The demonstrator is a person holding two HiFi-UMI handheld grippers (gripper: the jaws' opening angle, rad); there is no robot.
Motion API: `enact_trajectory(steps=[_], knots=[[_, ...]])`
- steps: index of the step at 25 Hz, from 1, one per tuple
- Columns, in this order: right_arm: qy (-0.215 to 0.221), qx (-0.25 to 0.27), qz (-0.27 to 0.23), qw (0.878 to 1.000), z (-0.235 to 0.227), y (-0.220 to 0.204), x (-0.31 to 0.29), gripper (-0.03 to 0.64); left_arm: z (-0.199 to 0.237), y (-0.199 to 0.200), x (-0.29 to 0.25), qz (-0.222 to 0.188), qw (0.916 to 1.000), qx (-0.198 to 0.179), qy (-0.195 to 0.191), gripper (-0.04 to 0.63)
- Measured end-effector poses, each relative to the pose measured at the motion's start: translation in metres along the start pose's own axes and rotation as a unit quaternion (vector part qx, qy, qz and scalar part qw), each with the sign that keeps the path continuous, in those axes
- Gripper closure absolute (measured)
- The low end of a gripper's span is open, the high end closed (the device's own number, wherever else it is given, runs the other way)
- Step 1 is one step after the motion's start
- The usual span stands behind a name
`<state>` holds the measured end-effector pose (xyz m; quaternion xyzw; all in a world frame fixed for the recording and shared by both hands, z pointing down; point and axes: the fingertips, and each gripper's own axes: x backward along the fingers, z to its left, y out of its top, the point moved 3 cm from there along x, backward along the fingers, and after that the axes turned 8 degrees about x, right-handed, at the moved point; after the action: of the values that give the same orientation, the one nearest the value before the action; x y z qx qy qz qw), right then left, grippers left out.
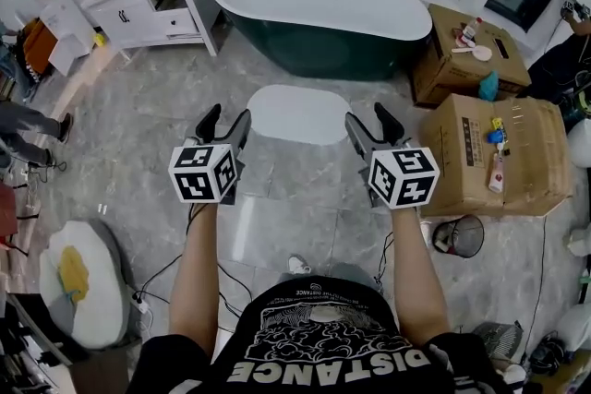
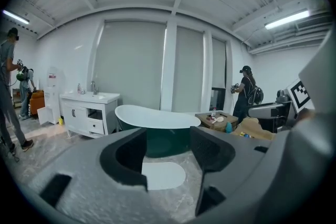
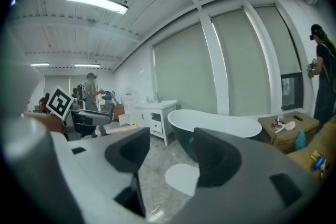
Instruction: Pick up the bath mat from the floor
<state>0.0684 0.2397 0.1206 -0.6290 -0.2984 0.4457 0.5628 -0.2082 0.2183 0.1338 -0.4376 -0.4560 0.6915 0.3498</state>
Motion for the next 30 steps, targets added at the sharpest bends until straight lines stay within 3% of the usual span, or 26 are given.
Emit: enact_trajectory(steps=[13,30], knots=[[-0.035,-0.013,-0.010,0.999,-0.042,0.005,-0.067,0.354,0.031,0.017,-0.077,0.004,0.9999,-0.009,-0.012,0.328],[-0.025,-0.019,0.003,1.000,-0.202,0.037,-0.265,0.354,0.066,0.093,-0.309,0.014,0.9999,-0.007,0.001,0.321]])
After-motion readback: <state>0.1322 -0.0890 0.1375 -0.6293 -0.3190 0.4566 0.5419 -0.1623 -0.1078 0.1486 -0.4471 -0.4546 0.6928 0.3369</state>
